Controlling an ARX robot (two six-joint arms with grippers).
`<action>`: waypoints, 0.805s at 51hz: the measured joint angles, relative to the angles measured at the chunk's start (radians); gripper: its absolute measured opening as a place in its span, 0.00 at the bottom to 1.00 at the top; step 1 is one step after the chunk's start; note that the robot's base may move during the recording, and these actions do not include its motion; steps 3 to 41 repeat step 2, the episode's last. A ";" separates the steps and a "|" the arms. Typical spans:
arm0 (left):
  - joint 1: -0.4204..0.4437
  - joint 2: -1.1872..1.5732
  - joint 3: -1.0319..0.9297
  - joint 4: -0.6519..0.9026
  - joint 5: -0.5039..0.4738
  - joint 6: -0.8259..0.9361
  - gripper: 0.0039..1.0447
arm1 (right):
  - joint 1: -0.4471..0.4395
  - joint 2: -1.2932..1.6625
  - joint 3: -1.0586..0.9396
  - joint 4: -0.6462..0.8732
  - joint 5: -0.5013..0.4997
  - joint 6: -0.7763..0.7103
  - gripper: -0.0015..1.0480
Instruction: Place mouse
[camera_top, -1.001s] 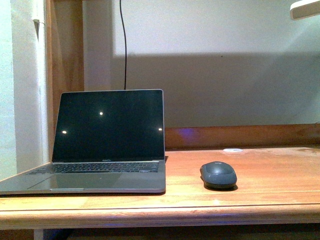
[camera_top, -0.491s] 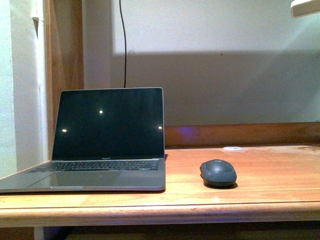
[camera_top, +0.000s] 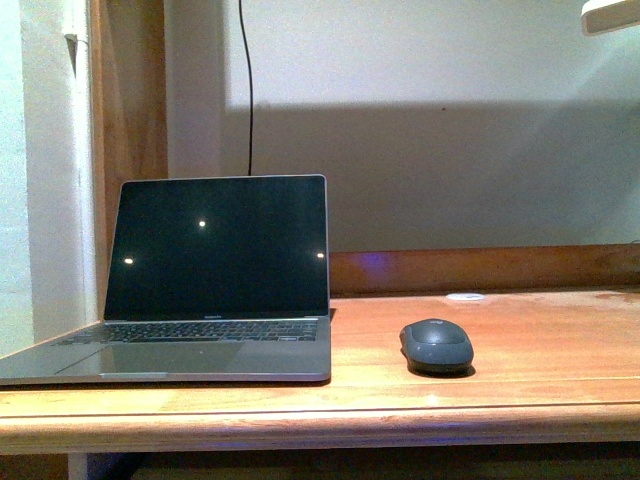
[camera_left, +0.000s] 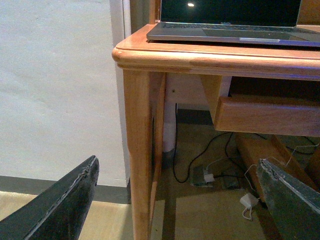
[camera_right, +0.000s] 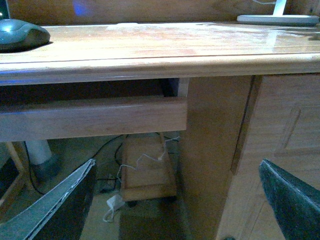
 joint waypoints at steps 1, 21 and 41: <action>0.000 0.000 0.000 0.000 0.000 0.000 0.93 | 0.000 0.000 0.000 0.000 0.000 0.000 0.93; 0.000 0.000 0.000 0.000 0.000 0.000 0.93 | 0.000 0.000 0.000 0.000 0.000 0.000 0.93; 0.000 0.000 0.000 0.000 0.000 0.000 0.93 | 0.000 0.000 0.000 0.000 0.000 0.000 0.93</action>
